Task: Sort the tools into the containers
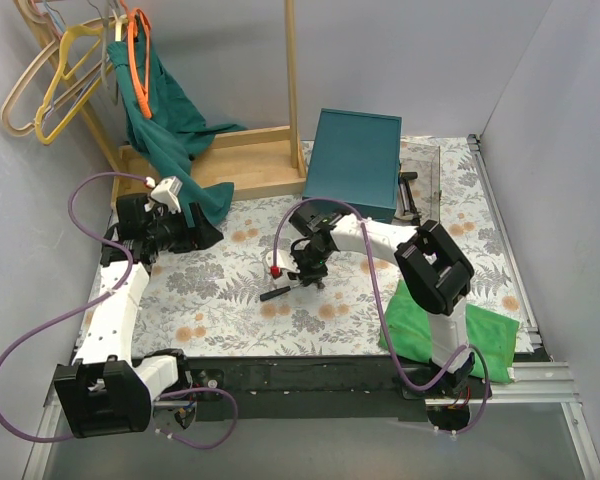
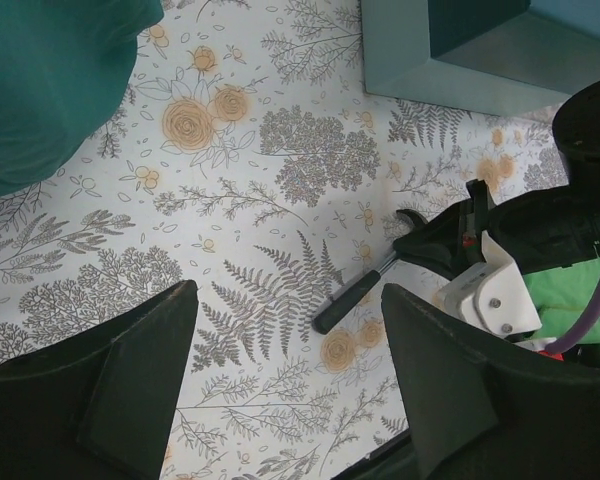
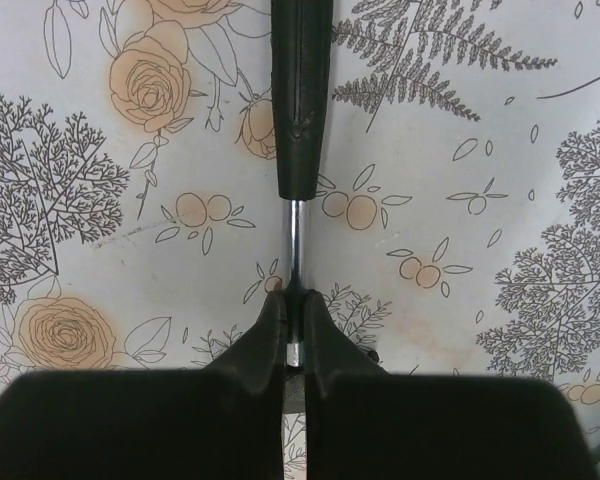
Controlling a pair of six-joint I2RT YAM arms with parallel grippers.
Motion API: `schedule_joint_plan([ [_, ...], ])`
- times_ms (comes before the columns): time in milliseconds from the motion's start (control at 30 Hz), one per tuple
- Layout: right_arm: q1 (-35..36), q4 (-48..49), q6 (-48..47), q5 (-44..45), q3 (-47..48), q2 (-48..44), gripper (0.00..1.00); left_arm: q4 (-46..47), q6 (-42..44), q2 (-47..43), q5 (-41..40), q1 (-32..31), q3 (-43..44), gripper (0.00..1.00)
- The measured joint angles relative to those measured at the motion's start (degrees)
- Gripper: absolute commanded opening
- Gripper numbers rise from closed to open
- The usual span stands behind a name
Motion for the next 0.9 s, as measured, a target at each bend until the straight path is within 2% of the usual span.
schedule_joint_plan([
  [167,0.17,-1.55,-0.85,0.48,-1.70,-1.97,0.01,1.66,-1.22,0.68,1.77,0.04,-0.02,0.74],
  [300,-2.19,-4.35,3.72,-5.46,-2.82,-8.13,0.01,3.56,-1.36,3.34,2.80,-0.61,0.00,0.75],
  [400,-6.51,0.48,11.34,-9.84,-2.78,-18.64,0.01,4.07,-0.22,5.92,3.02,-2.60,0.42,0.75],
  [467,-10.29,10.12,20.65,-8.68,-4.04,-27.54,0.01,4.26,0.55,7.82,3.15,-4.94,0.98,0.75],
  [567,-17.53,27.89,33.94,-2.58,-9.88,-40.37,0.01,4.42,1.62,10.82,3.67,-9.53,2.21,0.75],
  [633,-22.73,35.08,41.35,4.81,-10.58,-43.69,0.01,4.50,2.08,12.76,4.00,-12.22,3.37,0.76],
  [733,-29.35,42.95,50.47,14.38,-10.54,-43.36,0.01,4.37,2.89,16.02,4.20,-15.82,6.10,0.75],
  [900,-38.93,43.65,60.52,23.45,-11.98,-36.54,0.01,3.34,5.03,23.26,3.21,-21.66,14.29,0.76],
])
